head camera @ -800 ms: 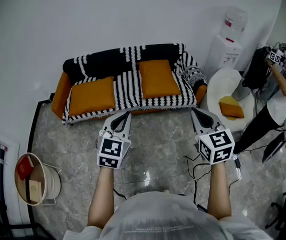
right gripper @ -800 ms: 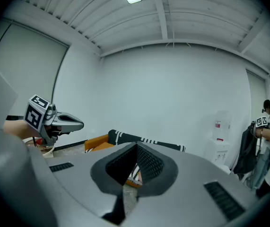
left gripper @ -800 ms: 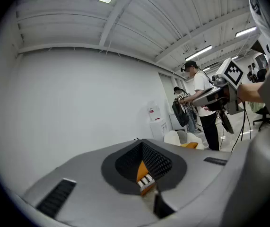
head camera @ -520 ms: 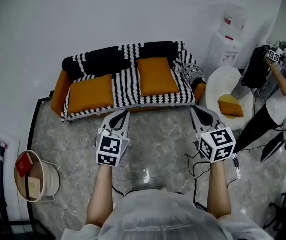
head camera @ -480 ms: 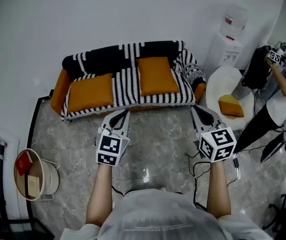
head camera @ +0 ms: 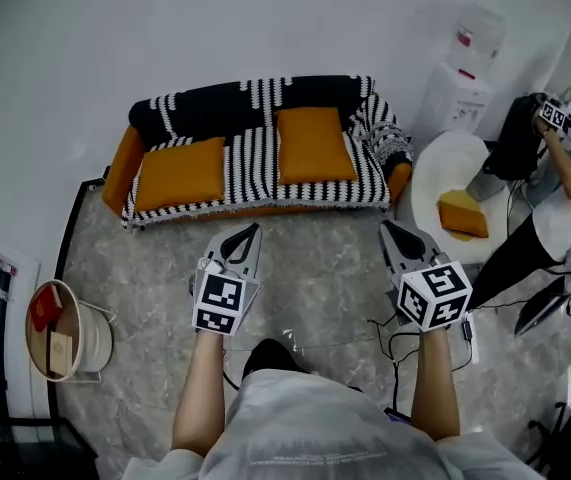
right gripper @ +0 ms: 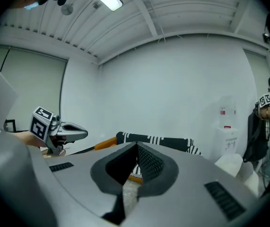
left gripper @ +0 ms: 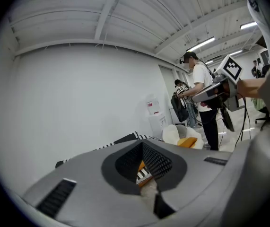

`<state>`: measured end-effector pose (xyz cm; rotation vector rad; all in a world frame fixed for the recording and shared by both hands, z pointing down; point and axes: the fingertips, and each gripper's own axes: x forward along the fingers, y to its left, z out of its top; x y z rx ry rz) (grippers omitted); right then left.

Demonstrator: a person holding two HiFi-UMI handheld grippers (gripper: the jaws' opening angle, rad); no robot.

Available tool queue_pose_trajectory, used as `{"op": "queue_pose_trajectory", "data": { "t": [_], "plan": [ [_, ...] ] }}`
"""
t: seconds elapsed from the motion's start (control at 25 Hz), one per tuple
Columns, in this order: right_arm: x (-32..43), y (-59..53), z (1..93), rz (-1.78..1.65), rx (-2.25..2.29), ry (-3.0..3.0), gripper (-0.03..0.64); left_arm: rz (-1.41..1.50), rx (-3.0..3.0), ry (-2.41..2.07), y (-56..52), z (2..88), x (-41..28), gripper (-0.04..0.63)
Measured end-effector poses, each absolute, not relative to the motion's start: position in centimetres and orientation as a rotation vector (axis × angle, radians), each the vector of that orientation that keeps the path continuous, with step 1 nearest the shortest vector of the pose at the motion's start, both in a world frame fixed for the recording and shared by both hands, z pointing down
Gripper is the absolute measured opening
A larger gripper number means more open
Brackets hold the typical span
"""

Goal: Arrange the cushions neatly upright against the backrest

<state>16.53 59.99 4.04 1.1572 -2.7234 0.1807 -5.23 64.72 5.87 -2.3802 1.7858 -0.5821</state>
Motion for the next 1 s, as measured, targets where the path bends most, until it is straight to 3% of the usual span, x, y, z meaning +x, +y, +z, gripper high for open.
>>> {"op": "queue_pose_trajectory", "data": {
  "t": [0.44,1.0],
  "plan": [
    [17.7,53.2,6.1,0.238,1.122,-2.657,-0.005,-0.567,-2.393,1.807,58.0,6.8,-4.9,-0.003],
    [13.8,34.0,6.1,0.263,1.267,-2.613,-0.005,-0.584,-2.458,1.779,38.2,8.7,-11.4,0.002]
  ]
}}
